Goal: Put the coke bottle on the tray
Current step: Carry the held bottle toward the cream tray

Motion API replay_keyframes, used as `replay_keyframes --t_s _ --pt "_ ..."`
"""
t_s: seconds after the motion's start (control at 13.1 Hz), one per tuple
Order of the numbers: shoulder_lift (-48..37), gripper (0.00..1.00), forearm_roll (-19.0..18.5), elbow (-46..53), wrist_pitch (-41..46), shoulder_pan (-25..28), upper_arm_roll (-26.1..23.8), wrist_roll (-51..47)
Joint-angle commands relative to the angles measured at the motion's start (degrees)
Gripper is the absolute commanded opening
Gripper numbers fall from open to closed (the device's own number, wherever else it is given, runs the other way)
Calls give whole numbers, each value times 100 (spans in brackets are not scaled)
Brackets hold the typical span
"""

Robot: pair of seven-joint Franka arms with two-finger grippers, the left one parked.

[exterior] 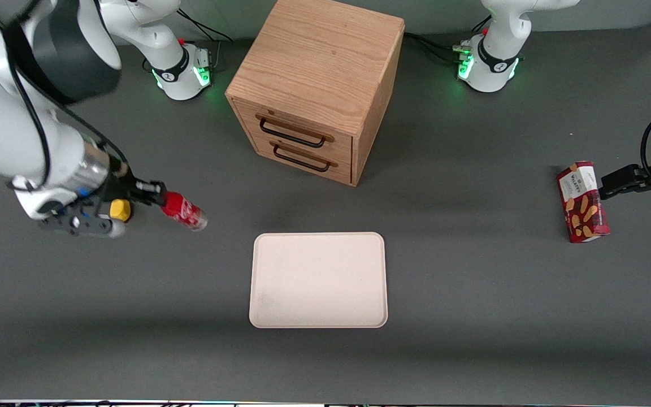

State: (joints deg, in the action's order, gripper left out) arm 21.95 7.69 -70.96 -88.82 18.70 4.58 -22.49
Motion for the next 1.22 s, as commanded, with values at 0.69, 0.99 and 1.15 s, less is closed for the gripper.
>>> replay_keyframes --t_s 0.69,0.99,1.15 --pt "2463 0 -224 2157 -830 283 -203 -1266" --pt "2753 0 -593 2324 -961 503 -211 -1881" --pt "2850 0 -611 2324 -1102 529 -203 -1900"
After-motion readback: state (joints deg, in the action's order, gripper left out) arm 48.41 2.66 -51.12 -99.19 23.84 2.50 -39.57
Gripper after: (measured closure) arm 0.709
